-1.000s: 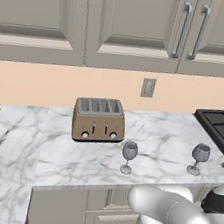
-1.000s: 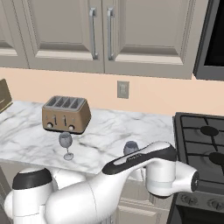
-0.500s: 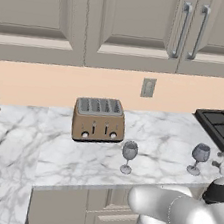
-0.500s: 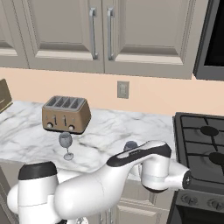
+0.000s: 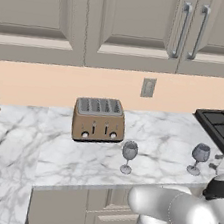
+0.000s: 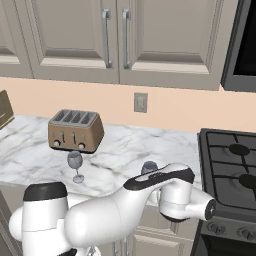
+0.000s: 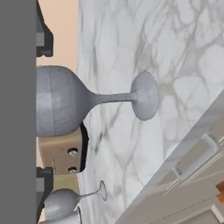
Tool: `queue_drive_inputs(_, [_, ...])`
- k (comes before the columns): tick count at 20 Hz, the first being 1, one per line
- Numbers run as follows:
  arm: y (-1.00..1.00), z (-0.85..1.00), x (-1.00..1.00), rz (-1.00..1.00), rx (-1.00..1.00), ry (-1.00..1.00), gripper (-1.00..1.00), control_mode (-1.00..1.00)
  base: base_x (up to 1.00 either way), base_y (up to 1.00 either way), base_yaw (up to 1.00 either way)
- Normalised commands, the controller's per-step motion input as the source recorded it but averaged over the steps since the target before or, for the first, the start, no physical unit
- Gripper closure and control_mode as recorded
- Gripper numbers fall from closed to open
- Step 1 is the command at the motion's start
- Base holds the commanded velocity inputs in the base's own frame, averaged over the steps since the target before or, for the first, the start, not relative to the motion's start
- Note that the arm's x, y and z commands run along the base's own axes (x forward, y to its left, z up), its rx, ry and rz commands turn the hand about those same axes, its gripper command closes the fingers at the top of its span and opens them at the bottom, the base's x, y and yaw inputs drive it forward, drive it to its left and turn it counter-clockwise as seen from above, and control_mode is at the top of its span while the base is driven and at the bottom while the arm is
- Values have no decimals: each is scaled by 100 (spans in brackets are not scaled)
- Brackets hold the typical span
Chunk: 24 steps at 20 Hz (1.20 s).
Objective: Retrieve the wine glasses from the counter and place one next to each plate.
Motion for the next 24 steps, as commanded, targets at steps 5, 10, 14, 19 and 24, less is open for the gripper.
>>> queue_drive_inputs(5, [4,-7,0,0,0,2,-100,-100,0,0,0])
queue_drive_inputs(10, [0,-17,0,0,1,5,-100,-100,0,0,0])
queue_drive_inputs(14, [0,-24,0,0,5,6,-100,-100,0,0,0])
queue_drive_inputs(19, [0,-25,0,0,11,0,-100,-100,0,0,0])
queue_drive_inputs(24, [7,-5,2,0,12,0,-100,-100,0,0,0])
